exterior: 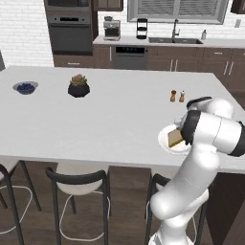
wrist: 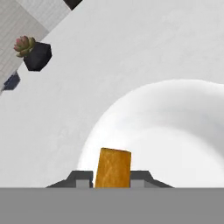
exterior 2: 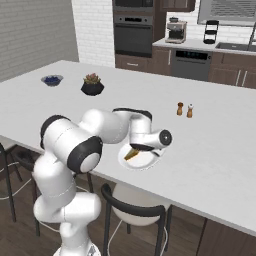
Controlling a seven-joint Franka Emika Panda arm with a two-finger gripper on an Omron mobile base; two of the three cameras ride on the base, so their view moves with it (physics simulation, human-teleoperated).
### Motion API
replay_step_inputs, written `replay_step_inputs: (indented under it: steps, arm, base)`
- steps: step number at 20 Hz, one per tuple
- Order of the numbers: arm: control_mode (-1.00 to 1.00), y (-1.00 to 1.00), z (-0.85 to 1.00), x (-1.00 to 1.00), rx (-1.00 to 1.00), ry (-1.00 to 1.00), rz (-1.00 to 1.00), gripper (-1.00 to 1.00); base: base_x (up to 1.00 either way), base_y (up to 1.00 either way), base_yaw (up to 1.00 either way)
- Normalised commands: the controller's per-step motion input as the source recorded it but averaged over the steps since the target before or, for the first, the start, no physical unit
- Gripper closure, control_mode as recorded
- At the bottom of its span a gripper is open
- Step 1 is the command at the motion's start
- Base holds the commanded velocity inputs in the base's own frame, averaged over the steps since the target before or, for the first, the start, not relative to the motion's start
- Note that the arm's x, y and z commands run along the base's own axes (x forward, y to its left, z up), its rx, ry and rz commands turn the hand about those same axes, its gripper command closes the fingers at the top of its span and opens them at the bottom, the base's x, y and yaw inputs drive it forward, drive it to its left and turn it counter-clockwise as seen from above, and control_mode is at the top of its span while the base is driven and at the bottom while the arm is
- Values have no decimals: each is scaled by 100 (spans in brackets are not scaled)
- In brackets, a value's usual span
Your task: Start the toaster. Once the lever pops up, take the bread to the plate on the dining counter.
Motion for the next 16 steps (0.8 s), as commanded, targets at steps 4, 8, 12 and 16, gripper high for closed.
replay_step_inputs:
  steps: [4,8,12,16]
  arm:
    - [-100,-7,-11,18,0,1,0,-100]
    - [-100,-34,-5,6,2,0,0,-100]
    - [-100,-38,0,0,6,0,0,-100]
    - [-100,-13,1,0,0,0,-1,-100]
  base:
    - [0,0,0]
    - [0,0,0]
    - [0,0,0]
    - [0,0,0]
